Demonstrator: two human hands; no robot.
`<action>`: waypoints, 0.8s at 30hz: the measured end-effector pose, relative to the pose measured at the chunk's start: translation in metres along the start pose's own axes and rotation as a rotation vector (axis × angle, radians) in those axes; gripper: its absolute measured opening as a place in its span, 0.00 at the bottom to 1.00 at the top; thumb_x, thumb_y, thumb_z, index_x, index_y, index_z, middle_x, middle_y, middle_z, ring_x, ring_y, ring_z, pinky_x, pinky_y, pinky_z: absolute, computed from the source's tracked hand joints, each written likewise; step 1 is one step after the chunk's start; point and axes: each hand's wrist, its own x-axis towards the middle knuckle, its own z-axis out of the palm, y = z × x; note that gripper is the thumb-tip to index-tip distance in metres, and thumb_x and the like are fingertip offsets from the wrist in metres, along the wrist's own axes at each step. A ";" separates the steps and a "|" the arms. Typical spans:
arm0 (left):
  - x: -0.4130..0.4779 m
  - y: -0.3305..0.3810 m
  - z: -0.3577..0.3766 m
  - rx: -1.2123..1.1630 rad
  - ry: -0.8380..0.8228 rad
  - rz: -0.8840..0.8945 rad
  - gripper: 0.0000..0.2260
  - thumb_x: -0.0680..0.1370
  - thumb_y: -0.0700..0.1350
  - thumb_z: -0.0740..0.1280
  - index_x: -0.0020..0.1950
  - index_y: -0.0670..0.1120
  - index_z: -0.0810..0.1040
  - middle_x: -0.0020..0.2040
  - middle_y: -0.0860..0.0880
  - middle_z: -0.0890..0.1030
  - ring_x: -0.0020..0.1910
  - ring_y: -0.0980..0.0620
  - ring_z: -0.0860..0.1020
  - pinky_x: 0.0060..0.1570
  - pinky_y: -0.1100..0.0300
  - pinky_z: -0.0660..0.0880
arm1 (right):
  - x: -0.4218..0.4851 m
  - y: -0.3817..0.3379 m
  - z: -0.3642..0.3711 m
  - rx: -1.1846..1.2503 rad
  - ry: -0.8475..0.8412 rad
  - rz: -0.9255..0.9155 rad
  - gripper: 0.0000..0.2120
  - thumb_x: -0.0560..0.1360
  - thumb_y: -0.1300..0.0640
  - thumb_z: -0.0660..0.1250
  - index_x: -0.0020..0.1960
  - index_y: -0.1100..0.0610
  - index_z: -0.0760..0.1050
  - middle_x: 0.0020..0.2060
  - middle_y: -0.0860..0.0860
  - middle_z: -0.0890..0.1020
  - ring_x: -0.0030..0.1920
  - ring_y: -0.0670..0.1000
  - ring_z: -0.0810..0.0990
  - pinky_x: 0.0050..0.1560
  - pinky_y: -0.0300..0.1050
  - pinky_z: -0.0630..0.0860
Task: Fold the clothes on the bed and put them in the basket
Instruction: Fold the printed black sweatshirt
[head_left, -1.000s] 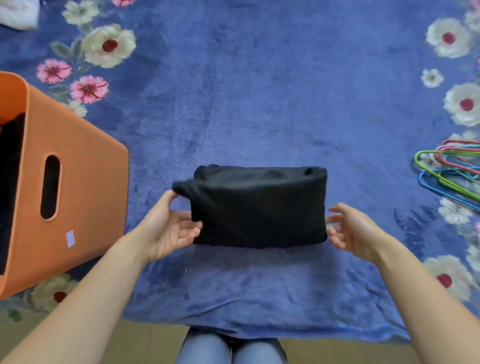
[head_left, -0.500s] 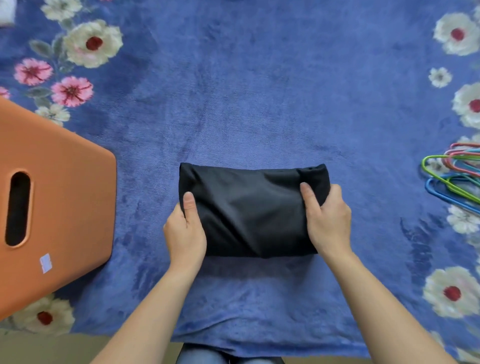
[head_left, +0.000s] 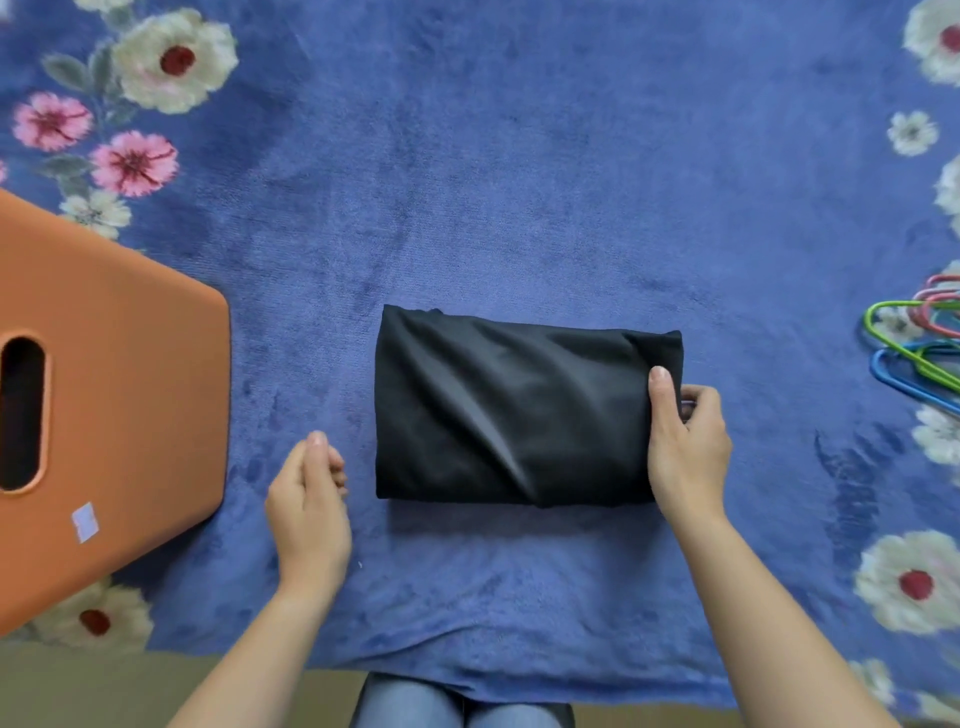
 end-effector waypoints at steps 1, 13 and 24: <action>-0.016 -0.002 0.001 -0.029 -0.035 0.001 0.17 0.78 0.57 0.58 0.38 0.46 0.72 0.33 0.54 0.75 0.37 0.49 0.74 0.38 0.53 0.73 | -0.006 0.005 0.000 0.022 0.024 0.011 0.20 0.78 0.37 0.60 0.52 0.55 0.70 0.42 0.44 0.75 0.45 0.48 0.74 0.47 0.44 0.66; -0.036 -0.014 0.014 -0.122 -0.002 0.070 0.06 0.82 0.50 0.61 0.49 0.50 0.75 0.43 0.46 0.78 0.44 0.47 0.79 0.44 0.53 0.81 | -0.025 0.015 0.014 0.095 0.157 0.121 0.29 0.78 0.36 0.60 0.30 0.56 0.57 0.26 0.49 0.64 0.29 0.51 0.63 0.35 0.47 0.63; -0.038 0.020 0.019 0.398 -0.091 0.565 0.23 0.75 0.46 0.58 0.71 0.47 0.68 0.73 0.45 0.65 0.74 0.47 0.59 0.73 0.61 0.48 | -0.032 0.011 0.014 -0.164 0.295 -0.266 0.24 0.74 0.47 0.61 0.68 0.57 0.67 0.66 0.53 0.70 0.67 0.55 0.65 0.66 0.57 0.58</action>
